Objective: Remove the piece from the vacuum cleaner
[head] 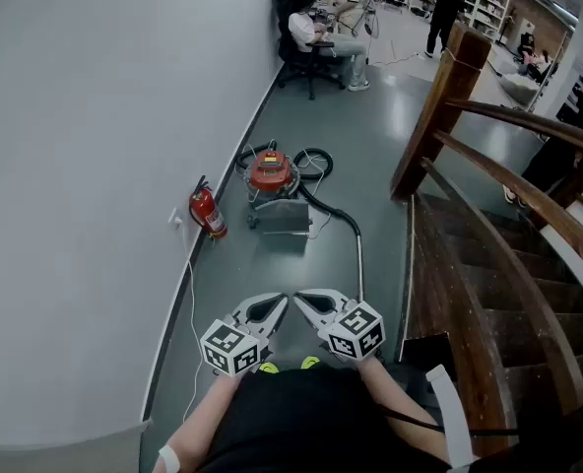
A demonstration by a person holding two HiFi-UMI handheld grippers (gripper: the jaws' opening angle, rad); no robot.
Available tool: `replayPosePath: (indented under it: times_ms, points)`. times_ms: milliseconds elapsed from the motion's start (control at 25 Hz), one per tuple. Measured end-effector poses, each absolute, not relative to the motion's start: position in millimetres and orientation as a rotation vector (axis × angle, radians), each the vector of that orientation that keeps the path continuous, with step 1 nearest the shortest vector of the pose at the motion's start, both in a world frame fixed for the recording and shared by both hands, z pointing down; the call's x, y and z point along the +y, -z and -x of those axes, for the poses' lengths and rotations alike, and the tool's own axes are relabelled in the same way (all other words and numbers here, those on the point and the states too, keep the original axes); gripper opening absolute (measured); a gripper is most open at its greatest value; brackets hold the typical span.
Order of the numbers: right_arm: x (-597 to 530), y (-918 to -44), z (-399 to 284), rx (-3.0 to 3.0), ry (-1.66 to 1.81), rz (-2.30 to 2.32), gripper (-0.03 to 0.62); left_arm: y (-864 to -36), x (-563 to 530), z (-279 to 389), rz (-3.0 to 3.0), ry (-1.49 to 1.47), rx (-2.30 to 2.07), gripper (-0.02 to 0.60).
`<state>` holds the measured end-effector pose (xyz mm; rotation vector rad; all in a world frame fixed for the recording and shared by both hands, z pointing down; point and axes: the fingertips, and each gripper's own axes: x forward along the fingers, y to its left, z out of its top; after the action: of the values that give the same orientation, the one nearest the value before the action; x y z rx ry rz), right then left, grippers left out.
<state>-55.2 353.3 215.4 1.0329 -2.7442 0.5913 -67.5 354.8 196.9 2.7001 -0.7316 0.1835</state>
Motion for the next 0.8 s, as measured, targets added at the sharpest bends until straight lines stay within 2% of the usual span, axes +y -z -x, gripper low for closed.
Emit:
replayPosePath:
  times_ms: [800]
  points:
    - [357,-223,38,-2.769,-0.701,-1.008,0.012,-205,362,50,-2.668,-0.194,-0.742,0.008]
